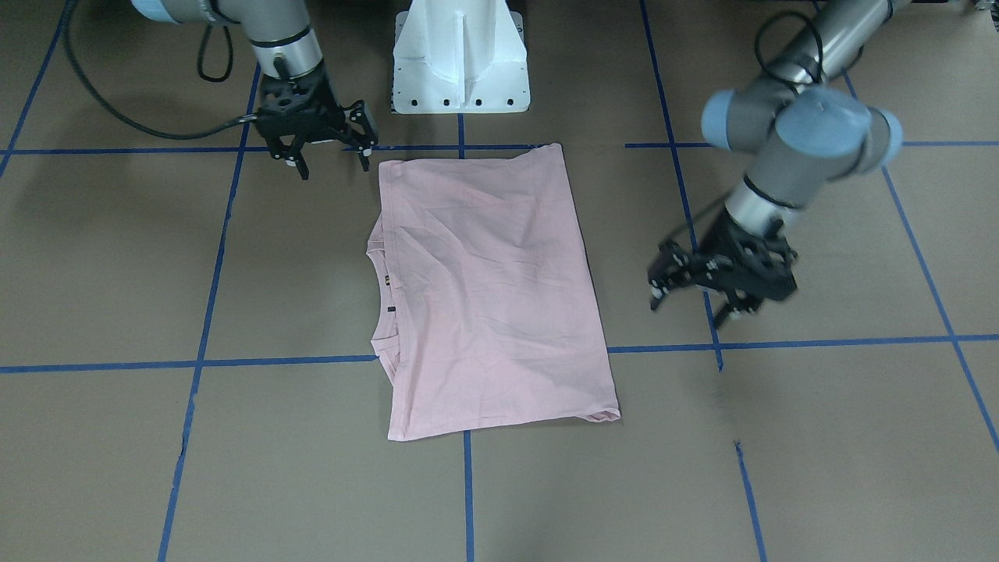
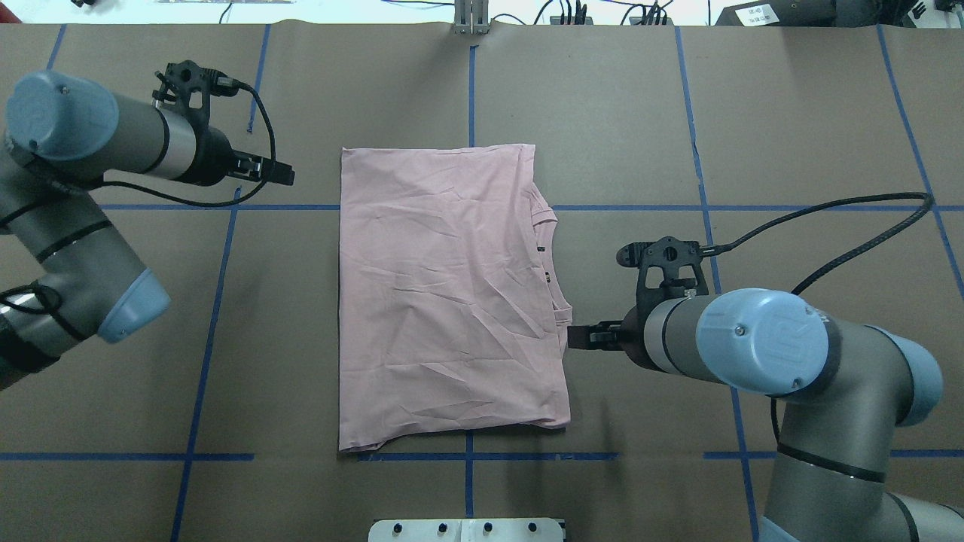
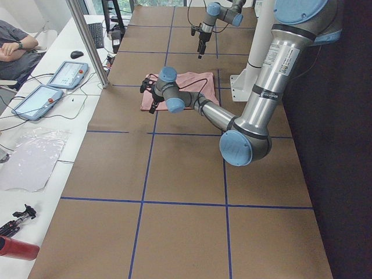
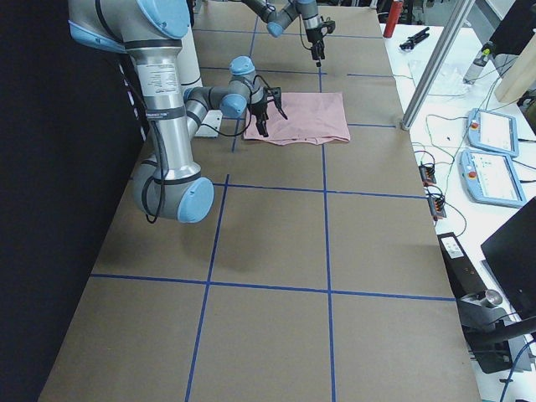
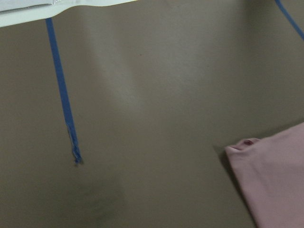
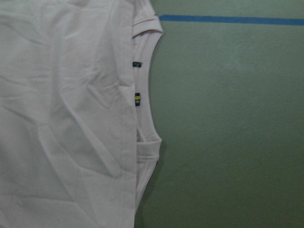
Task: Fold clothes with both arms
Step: 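Move both grippers to opposite side edges of the shirt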
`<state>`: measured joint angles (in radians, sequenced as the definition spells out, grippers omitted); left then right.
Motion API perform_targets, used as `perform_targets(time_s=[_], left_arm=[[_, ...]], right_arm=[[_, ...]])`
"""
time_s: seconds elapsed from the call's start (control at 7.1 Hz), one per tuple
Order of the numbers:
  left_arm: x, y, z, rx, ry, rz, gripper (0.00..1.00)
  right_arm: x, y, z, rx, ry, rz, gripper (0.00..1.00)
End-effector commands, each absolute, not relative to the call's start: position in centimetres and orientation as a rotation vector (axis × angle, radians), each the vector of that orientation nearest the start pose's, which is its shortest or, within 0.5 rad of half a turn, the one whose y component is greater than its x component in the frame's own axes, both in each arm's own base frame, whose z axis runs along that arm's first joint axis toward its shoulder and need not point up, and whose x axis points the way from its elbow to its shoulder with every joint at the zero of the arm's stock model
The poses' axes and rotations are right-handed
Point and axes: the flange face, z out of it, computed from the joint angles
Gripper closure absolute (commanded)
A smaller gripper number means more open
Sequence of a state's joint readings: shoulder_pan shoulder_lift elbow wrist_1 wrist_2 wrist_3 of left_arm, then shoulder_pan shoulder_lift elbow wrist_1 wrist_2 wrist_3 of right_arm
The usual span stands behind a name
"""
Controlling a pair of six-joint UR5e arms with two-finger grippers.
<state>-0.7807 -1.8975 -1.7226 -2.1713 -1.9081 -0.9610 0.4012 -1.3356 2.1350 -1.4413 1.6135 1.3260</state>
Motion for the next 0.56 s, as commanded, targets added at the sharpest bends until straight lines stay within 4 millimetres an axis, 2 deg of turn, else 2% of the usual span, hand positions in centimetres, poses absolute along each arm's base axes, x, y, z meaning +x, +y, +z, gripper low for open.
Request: perform_targets(time_s=[0.0,0.14,0.28,0.42], left_arm=[[40.4,-36.8,29.7,0.28,1.122,-0.167,0.0],[43.4,-32.4,28.7,0.21,1.081,-0.238,0.0],[45.6,-29.5,29.0,0.157,1.049,-0.294,0.07],[47.4,-27.2,29.6,0.126,1.035,-0.322,0.24]], right_arm=[[-40.2,-32.4,26.4,0.16,-0.96,0.375,0.01],[-40.1,-32.5,26.2,0.155,-0.965,0.399,0.01],[-40.0,-32.6,26.1,0.159,-0.967,0.402,0.01],[-40.1,-32.7,26.2,0.159,-0.964,0.403,0.01]])
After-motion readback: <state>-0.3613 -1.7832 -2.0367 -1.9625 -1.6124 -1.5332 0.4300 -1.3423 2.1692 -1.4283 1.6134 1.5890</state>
